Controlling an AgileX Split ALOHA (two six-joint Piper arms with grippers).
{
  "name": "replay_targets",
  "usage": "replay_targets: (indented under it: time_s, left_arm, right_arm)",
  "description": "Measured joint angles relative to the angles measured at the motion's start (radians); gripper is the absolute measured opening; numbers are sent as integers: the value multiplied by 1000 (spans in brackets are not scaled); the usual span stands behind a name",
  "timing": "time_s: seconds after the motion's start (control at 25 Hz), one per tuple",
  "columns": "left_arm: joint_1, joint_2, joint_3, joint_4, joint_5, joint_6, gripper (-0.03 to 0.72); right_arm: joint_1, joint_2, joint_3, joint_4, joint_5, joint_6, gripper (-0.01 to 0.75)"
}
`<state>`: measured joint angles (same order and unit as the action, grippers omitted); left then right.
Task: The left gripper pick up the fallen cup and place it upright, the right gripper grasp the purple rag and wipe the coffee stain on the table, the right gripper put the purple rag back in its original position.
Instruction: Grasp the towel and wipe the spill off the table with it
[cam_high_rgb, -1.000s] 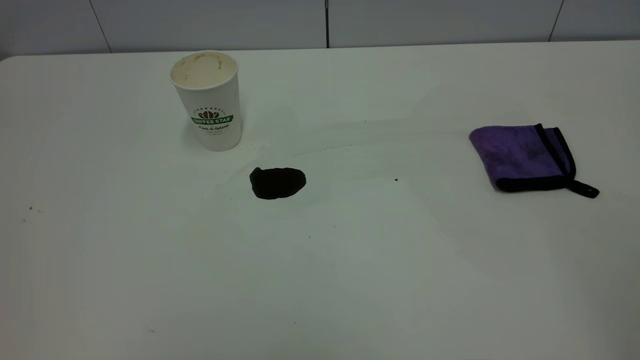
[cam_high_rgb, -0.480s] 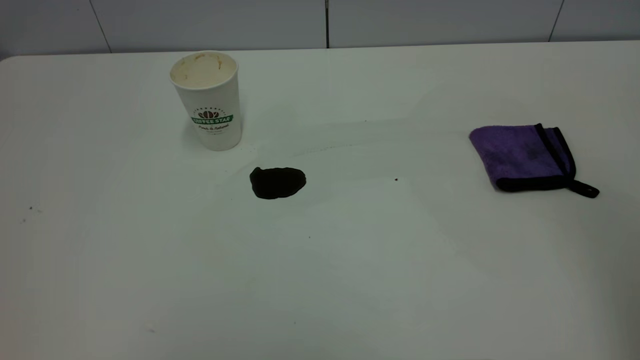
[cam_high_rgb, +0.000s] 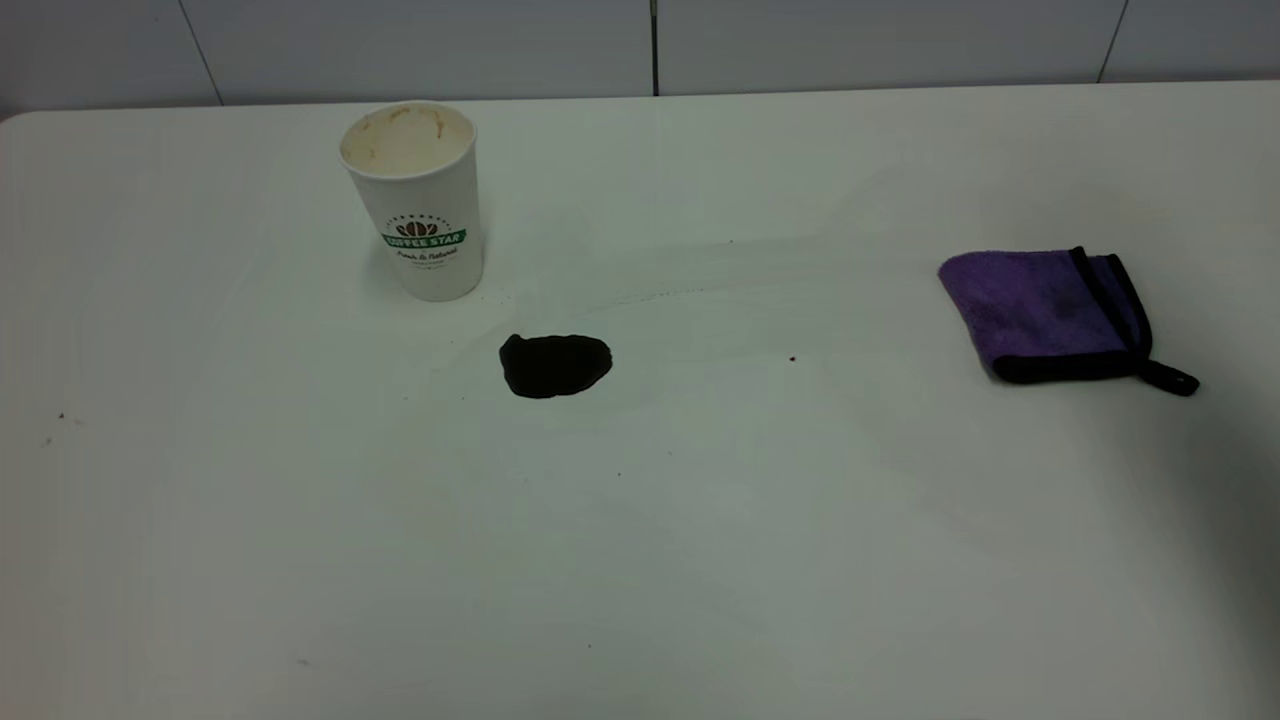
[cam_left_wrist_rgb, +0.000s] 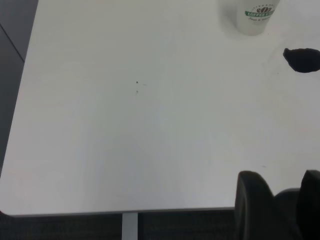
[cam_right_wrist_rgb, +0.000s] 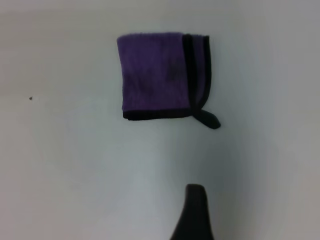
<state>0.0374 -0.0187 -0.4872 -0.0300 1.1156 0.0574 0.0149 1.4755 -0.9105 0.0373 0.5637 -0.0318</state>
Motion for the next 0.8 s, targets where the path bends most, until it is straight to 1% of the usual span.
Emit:
replay_targets:
  time_s: [0.12,0.4,0.52,0.8]
  left_arm:
    - [0,0,0,0,0,0,240]
    - [0,0,0,0,0,0,240]
    - [0,0,0,0,0,0,240]
    - [0,0,0,0,0,0,240]
  right_arm:
    - [27,201,-96,1,-19,-29,730]
    - [92,597,-354,0,-23,-71,730]
    - [107,711,-446,0,-24,-86,730]
    - [109,913,-619,-12,-11,-98,725]
